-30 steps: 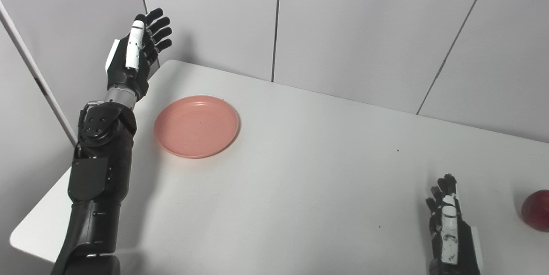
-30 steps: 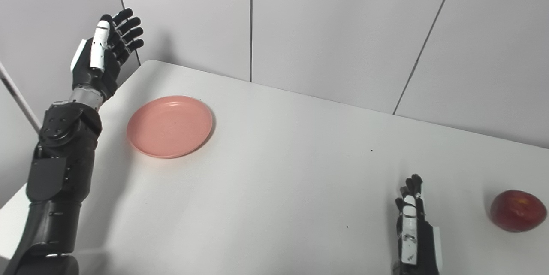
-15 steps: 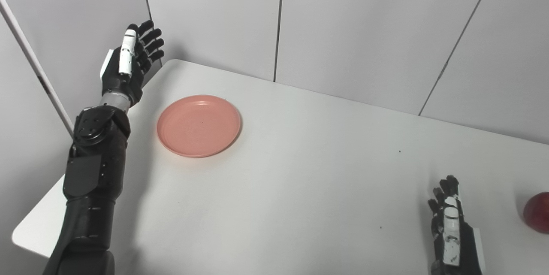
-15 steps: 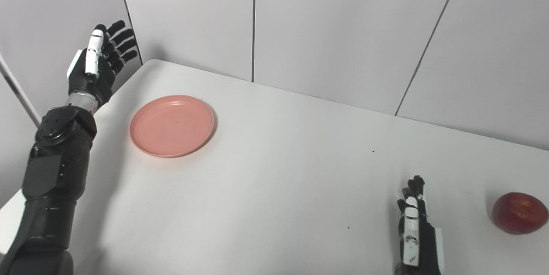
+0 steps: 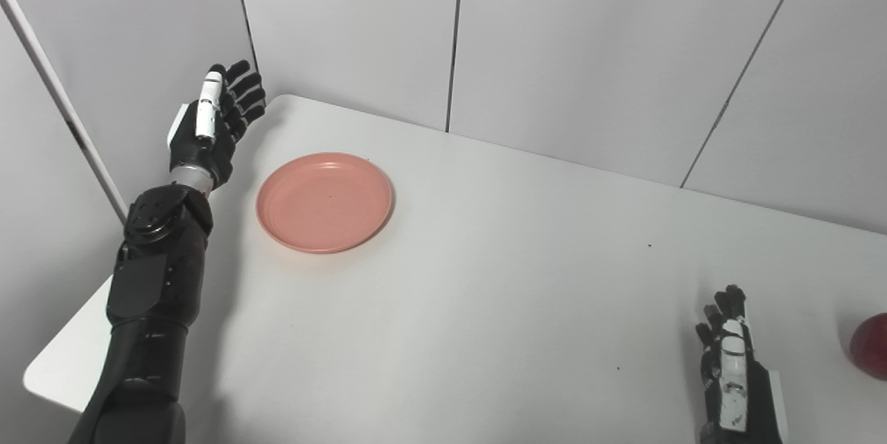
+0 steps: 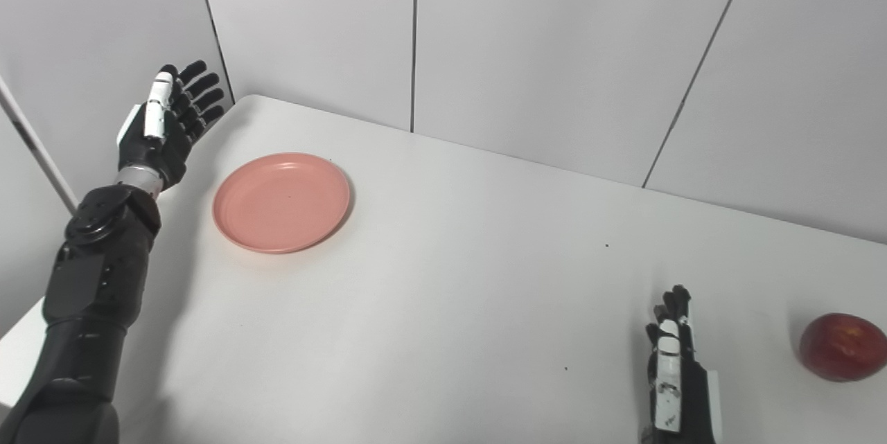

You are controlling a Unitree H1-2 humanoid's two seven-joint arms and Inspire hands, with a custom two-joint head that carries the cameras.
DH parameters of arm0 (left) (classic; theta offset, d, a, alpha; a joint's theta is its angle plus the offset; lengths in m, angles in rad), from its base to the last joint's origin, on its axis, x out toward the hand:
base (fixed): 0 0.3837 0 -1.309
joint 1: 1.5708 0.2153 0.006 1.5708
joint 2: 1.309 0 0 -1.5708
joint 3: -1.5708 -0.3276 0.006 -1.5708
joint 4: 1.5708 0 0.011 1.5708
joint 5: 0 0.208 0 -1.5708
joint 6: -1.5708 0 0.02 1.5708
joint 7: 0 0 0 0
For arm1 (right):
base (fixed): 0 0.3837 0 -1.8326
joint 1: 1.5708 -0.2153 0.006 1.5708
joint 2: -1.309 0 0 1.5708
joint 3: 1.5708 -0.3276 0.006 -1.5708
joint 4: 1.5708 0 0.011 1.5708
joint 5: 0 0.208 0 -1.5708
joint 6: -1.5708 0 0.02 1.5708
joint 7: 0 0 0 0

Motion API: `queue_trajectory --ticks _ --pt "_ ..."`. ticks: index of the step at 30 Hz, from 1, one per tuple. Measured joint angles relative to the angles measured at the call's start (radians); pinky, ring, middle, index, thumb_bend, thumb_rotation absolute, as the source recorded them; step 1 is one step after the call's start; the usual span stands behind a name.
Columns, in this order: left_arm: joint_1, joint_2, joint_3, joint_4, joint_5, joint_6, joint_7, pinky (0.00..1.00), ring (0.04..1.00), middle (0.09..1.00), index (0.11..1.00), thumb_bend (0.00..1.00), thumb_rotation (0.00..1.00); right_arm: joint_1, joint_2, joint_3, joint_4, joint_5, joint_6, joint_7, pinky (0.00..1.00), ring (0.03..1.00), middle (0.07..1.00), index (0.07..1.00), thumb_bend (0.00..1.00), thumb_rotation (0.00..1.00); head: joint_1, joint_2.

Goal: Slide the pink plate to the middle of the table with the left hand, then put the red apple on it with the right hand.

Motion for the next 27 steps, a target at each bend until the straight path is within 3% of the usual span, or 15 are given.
queue_trajectory --ticks 9,27 --pt "0.002 0.003 0.008 0.078 0.001 -0.035 -0.011 0.9 0.887 0.879 0.857 0.3 1.0 0.002 -0.001 0.0 -0.002 0.002 0.001 0.0 1.0 1.0 1.0 1.0 0.2 1.0 0.003 0.003" --pt "0.018 -0.001 0.002 0.133 -0.001 -0.048 -0.02 0.85 0.855 0.853 0.834 0.29 1.0 0.005 -0.004 0.0 -0.006 0.006 0.002 0.0 1.0 1.0 0.998 1.0 0.19 1.0 0.003 0.009"
